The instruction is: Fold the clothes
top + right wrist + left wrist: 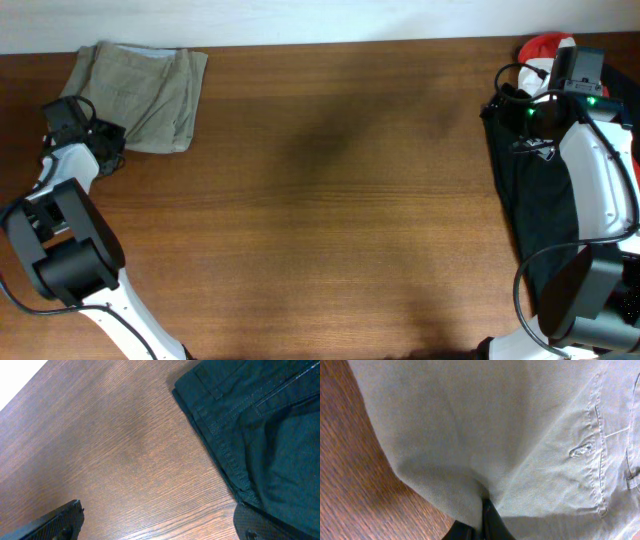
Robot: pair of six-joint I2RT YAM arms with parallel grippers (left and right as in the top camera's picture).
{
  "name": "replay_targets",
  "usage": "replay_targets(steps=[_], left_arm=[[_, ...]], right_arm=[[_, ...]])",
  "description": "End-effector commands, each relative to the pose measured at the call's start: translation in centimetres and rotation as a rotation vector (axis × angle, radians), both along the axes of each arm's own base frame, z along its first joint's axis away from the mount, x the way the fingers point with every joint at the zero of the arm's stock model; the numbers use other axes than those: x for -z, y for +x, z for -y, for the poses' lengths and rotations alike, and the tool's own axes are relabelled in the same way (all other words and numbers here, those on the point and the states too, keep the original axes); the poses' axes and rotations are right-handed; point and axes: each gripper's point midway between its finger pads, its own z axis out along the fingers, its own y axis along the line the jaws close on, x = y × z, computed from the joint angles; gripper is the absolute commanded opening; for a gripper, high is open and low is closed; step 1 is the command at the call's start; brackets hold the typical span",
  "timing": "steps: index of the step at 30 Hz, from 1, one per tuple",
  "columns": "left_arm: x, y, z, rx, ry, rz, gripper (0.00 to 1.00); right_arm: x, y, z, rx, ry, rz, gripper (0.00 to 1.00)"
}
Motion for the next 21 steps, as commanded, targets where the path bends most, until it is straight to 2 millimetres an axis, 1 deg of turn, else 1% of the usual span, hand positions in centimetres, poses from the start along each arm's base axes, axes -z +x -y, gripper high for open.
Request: replay_targets(steps=[1,3,6,9,14,16,18,19,20,21], left_arm=[[-0.1,0.3,-0.5,0.006,0.046,0.009,0.06],[-0.2,0.4,-0.3,0.01,0.047,0.013,0.15],[-0.1,0.3,-0.2,0.012,0.04,0.007,0.15],[-0.2,0.8,0.4,0.024,0.045,0.016,0.15],[-0.4,2.0,3.3,0.082,0.049,0.026,0.15],[-0.4,2.1,3.3,0.08,0.054,0.028,0.34],[-0.5,2.0,2.9,0.073,0.06,0.029,0.43],[-0.5,2.0,2.8,0.095,0.077,0.026,0.47],[-0.7,2.0,2.9,0.155,0.114,0.019,0.52],[-0.9,1.8,3.0,0.183,0.133,0.008,0.52]], right_arm=[[-0.7,0.2,-0.1,-0.01,-0.007,0.018,0.99],[-0.7,0.2,-0.1,-0.009,-0.007,0.019,0.99],[-0.7,0.2,-0.1,-0.009,-0.007,0.019,0.99],[-0.7,0.2,-0.1,-0.01,-0.007,0.019,0.99],[-0.7,0.2,-0.1,-0.01,-0.007,0.019,0.99],[-0.7,0.2,-0.1,-0.01,-0.007,0.018,0.99],[-0.7,0.2,-0.1,-0.01,-0.007,0.019,0.99],[-0.7,0.2,-0.1,-0.01,-0.007,0.019,0.99],[-0.7,0.2,-0.1,-0.01,-0.007,0.018,0.99],[-0.7,0.2,-0.1,-0.009,-0.007,0.018,0.99]])
